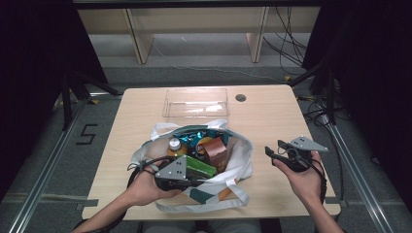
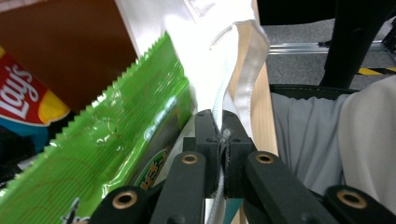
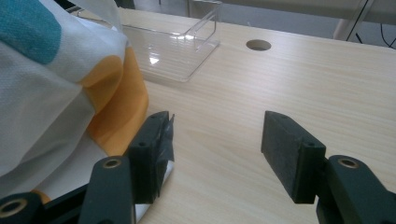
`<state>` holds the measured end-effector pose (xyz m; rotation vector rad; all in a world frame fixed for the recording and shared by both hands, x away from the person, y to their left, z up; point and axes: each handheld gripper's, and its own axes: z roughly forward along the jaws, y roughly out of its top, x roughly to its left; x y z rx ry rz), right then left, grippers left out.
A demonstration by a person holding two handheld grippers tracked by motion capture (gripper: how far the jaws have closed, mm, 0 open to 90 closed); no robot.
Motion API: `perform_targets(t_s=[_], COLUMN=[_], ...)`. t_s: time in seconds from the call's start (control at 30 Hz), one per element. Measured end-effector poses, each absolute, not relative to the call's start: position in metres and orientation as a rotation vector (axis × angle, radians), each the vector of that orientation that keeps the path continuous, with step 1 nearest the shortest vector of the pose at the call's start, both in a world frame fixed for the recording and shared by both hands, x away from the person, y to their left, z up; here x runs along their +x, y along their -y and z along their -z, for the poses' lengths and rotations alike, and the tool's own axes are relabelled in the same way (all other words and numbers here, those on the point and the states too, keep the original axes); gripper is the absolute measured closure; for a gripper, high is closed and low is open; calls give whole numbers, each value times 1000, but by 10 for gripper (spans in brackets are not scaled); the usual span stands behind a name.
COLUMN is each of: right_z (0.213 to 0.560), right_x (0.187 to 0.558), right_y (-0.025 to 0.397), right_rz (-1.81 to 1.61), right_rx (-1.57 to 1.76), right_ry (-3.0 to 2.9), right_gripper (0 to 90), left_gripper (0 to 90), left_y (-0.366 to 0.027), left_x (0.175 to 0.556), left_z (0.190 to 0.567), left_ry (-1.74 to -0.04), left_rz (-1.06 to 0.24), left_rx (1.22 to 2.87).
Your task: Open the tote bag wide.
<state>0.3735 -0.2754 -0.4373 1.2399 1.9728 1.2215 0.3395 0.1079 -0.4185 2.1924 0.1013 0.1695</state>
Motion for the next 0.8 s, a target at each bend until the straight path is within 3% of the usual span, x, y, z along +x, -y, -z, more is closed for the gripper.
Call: perform_targets(t_s=[0.8], right_z=[438], right_x=[371], right_y=[273], right_rz=[-1225], right_rx=[1280], right_ry=[-1978], right_gripper=[426], left_gripper=[873], left_y=[-97], left_x=[352], left_z=[469], left_ry=[-228], left_rz=[-137], left_rx=[2254])
